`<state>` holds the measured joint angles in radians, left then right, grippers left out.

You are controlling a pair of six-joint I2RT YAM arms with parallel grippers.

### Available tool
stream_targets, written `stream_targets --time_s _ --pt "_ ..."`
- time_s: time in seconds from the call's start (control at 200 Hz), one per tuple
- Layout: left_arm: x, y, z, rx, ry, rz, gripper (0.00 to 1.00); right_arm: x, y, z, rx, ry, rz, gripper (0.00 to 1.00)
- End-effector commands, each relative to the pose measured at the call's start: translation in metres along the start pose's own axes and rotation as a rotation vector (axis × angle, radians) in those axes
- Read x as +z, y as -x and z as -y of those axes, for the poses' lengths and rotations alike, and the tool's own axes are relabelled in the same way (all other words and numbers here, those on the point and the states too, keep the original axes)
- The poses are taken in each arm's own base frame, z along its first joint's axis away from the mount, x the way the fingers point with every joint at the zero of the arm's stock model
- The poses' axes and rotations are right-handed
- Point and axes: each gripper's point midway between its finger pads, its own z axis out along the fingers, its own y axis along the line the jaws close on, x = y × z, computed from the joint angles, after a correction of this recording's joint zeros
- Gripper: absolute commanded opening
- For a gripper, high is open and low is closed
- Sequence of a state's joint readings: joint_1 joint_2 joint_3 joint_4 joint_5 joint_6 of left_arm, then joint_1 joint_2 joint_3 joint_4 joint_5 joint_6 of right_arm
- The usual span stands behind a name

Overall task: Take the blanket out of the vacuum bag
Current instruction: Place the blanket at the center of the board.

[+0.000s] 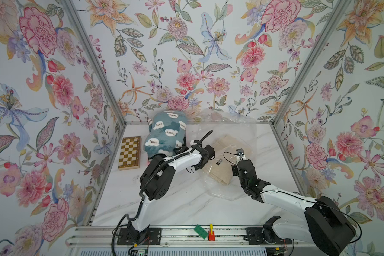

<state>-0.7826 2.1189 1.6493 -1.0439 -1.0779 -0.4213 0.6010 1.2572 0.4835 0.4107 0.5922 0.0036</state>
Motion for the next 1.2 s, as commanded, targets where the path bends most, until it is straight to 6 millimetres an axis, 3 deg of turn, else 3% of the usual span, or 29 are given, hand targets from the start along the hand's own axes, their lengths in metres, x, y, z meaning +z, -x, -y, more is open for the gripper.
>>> stream_targets --time_s 0.0,0.06,0.1,0.325,0.771,0.986,1.171,1.196 --pt "0.005 0.002 -0.011 -0.042 0.004 0.004 0.19 0.0 0.011 -0.004 0.005 0.012 0.018 0.0" --pt "0.003 0.005 -0.015 -0.076 -0.014 0.016 0.04 0.0 0.011 -0.004 0.007 0.012 0.02 0.0" --pt "0.002 0.007 -0.018 -0.103 -0.031 0.025 0.0 0.0 0.011 -0.004 0.007 0.013 0.019 0.0" --pt "-0.006 0.025 -0.039 -0.277 -0.189 0.07 0.0 0.001 0.01 -0.005 0.004 0.015 0.016 0.0" --pt "-0.035 0.068 -0.044 -0.567 -0.667 0.154 0.0 0.0 0.01 -0.005 0.004 0.02 0.017 0.0" --pt "-0.052 0.076 -0.029 -0.606 -0.83 0.152 0.0 0.001 0.011 -0.006 0.003 0.02 0.016 0.0" --pt "-0.059 0.069 -0.015 -0.618 -0.906 0.155 0.0 0.001 0.011 -0.006 -0.001 0.02 0.012 0.0" --pt "-0.061 0.068 -0.014 -0.623 -0.919 0.169 0.05 0.002 0.01 -0.007 -0.002 0.021 0.01 0.0"
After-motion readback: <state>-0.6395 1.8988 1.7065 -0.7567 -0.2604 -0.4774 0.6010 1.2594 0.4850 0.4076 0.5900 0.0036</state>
